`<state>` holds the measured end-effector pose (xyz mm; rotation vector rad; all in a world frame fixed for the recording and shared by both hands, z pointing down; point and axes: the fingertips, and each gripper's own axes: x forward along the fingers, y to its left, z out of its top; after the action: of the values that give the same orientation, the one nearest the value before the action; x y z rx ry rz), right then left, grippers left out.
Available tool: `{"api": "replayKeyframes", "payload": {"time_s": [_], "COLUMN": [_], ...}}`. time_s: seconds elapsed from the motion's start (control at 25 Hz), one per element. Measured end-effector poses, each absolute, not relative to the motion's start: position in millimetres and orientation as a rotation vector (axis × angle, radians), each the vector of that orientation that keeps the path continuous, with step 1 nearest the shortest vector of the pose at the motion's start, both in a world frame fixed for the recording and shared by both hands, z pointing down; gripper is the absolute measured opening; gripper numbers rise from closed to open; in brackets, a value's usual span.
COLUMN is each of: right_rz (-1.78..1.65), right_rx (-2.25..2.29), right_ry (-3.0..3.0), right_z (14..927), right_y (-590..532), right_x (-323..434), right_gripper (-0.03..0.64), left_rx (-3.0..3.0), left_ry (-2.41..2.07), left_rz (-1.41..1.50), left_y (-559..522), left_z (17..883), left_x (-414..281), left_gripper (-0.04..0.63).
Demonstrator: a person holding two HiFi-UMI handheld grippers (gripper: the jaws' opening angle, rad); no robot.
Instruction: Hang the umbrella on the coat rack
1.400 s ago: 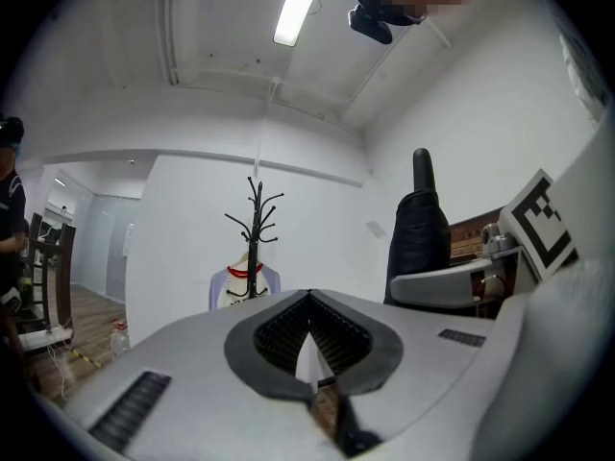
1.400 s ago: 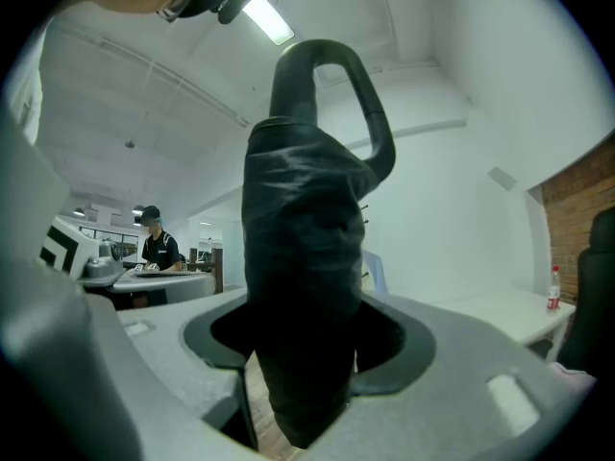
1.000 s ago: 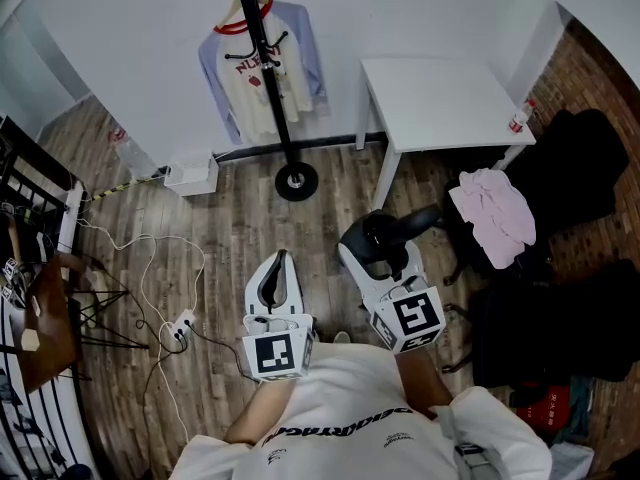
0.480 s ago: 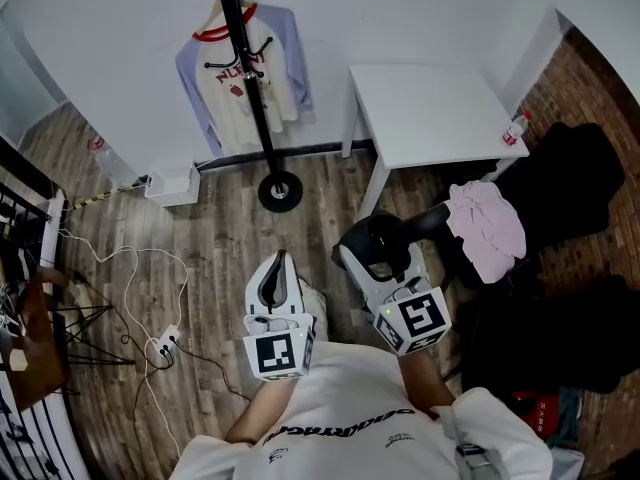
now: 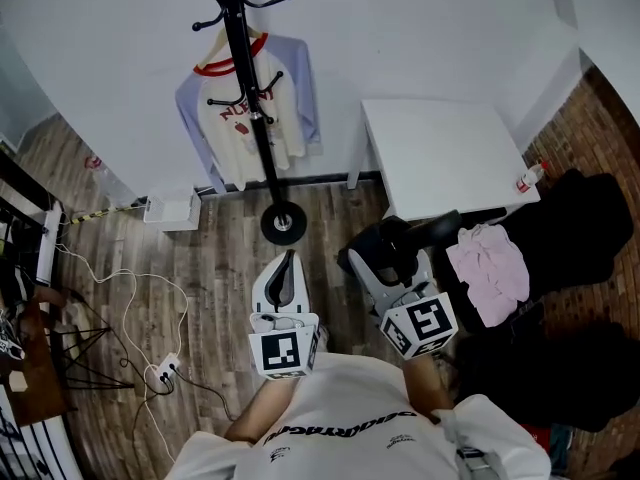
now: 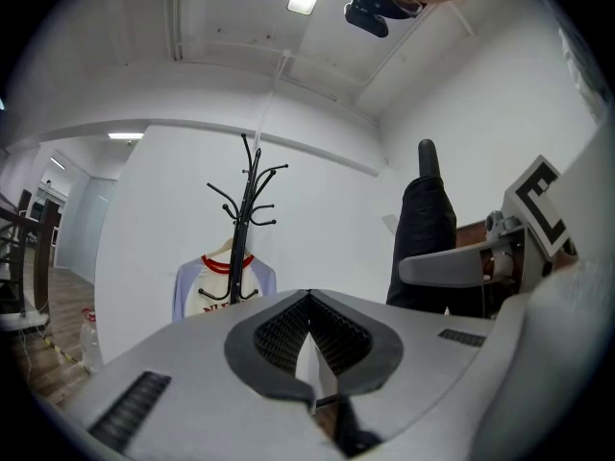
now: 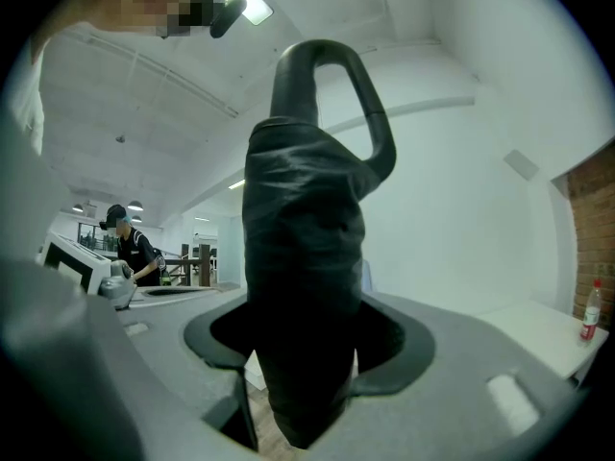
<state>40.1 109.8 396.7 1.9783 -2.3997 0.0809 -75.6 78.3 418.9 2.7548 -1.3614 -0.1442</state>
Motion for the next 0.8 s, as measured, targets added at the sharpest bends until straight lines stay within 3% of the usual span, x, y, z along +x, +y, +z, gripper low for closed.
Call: {"api": "replayKeyframes", "payload": {"time_s": [0.8], "right_rz": [0.107], "right_rx": [1.954], "right_ry": [-2.436], "right_z": [386], "right_y": [-126], "right_x": [62], "right_gripper": [0.267], "left_rx": [2.815], "left_ry": [-1.321], "left_rz": [-0.182], "left_y": [-148], "left_z": [404], "left_x": [-50], "left_gripper": [-0.002]}}
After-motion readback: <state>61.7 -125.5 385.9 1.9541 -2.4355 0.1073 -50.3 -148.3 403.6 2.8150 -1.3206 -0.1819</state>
